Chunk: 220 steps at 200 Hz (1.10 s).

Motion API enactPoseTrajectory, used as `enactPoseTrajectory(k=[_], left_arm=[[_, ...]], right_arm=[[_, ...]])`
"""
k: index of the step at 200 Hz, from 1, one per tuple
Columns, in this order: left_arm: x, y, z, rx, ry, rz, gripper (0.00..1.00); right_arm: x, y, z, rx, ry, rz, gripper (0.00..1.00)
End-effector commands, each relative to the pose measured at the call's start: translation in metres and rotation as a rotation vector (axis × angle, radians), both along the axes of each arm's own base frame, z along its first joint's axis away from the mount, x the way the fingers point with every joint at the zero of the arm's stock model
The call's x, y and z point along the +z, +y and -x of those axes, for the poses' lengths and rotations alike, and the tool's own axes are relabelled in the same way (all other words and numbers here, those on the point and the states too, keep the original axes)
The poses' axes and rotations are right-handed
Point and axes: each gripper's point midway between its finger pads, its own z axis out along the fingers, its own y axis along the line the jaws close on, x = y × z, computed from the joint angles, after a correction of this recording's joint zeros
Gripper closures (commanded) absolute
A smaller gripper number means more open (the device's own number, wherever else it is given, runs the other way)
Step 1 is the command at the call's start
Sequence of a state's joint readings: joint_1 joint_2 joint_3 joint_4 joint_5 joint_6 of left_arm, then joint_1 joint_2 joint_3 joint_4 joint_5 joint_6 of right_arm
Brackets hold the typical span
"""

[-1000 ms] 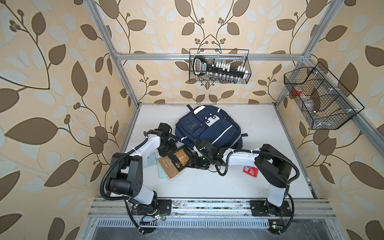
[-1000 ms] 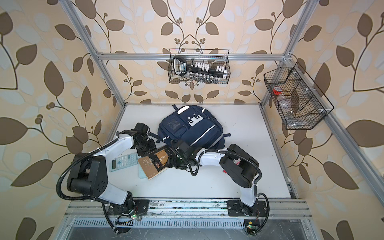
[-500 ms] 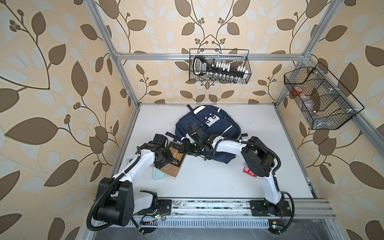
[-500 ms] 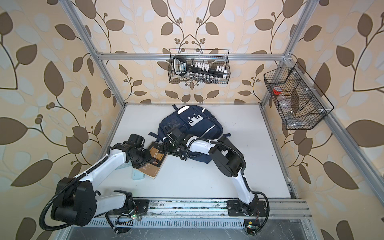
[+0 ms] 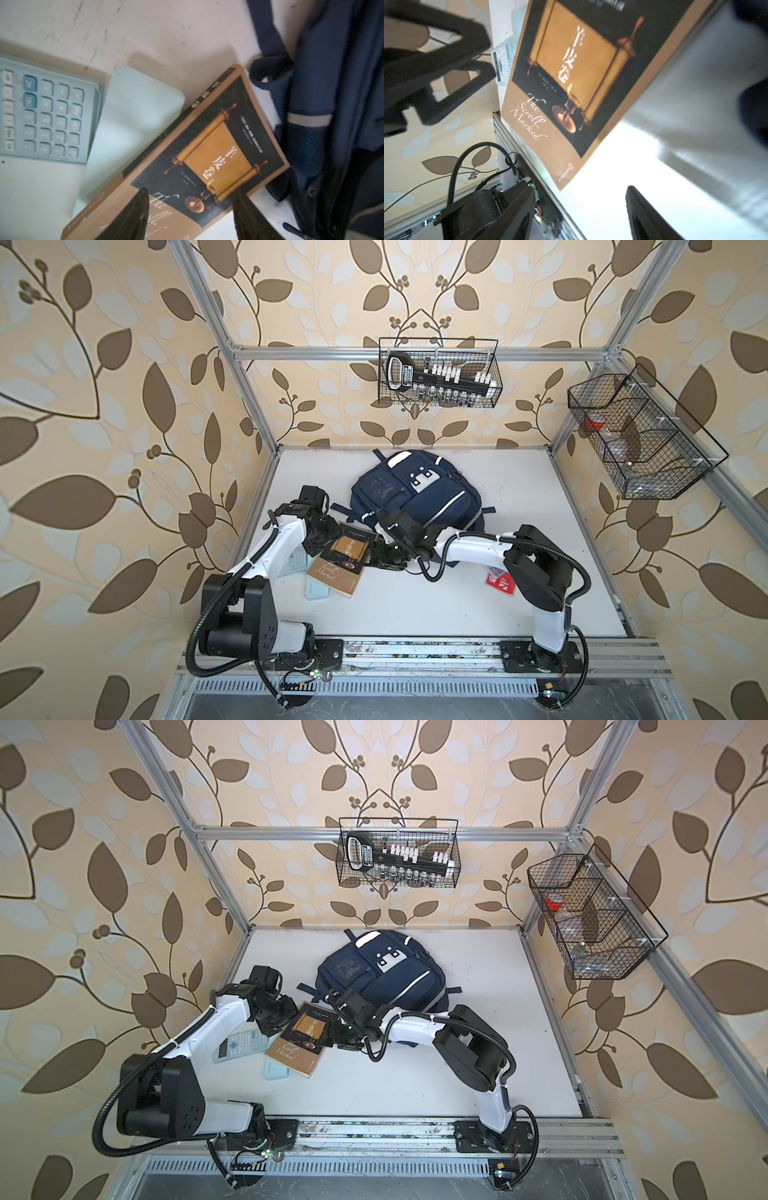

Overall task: Pack the student bag
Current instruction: 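Grasp the brown book's edges with both grippers and tilt it upright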

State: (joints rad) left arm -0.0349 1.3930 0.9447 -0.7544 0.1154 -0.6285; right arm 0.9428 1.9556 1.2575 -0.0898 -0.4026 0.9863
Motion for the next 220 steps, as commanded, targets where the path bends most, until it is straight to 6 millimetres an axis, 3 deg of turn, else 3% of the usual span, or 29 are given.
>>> enactPoseTrajectory(k=[1, 13, 16, 57, 97, 153, 184, 220], left_arm=[[0.000, 0.009, 0.004, 0.013, 0.018, 0.002, 0.29], [-0.002, 0.014, 0.005, 0.014, 0.024, 0.001, 0.04], [-0.002, 0.014, 0.005, 0.012, 0.028, 0.004, 0.01], [-0.013, 0.018, 0.010, -0.002, 0.068, 0.025, 0.02], [-0.036, 0.004, 0.016, -0.049, 0.143, 0.100, 0.06], [-0.043, 0.014, 0.027, -0.069, 0.186, 0.044, 0.03], [-0.038, -0.019, 0.019, -0.061, 0.126, 0.248, 0.13], [-0.014, -0.042, 0.015, -0.061, 0.068, 0.400, 0.42]], right_arm=[[-0.012, 0.012, 0.004, -0.024, 0.069, -0.052, 0.35], [-0.018, 0.017, 0.002, -0.020, 0.078, -0.054, 0.36], [-0.019, 0.018, 0.001, -0.020, 0.077, -0.054, 0.37], [-0.040, 0.026, -0.006, -0.019, 0.103, -0.019, 0.50], [-0.058, 0.020, -0.008, -0.036, 0.127, 0.029, 0.74], [-0.074, 0.014, -0.015, -0.054, 0.155, 0.057, 0.83], [-0.078, 0.012, -0.018, -0.062, 0.165, 0.060, 0.86], [-0.075, 0.010, -0.020, -0.065, 0.160, 0.058, 0.86]])
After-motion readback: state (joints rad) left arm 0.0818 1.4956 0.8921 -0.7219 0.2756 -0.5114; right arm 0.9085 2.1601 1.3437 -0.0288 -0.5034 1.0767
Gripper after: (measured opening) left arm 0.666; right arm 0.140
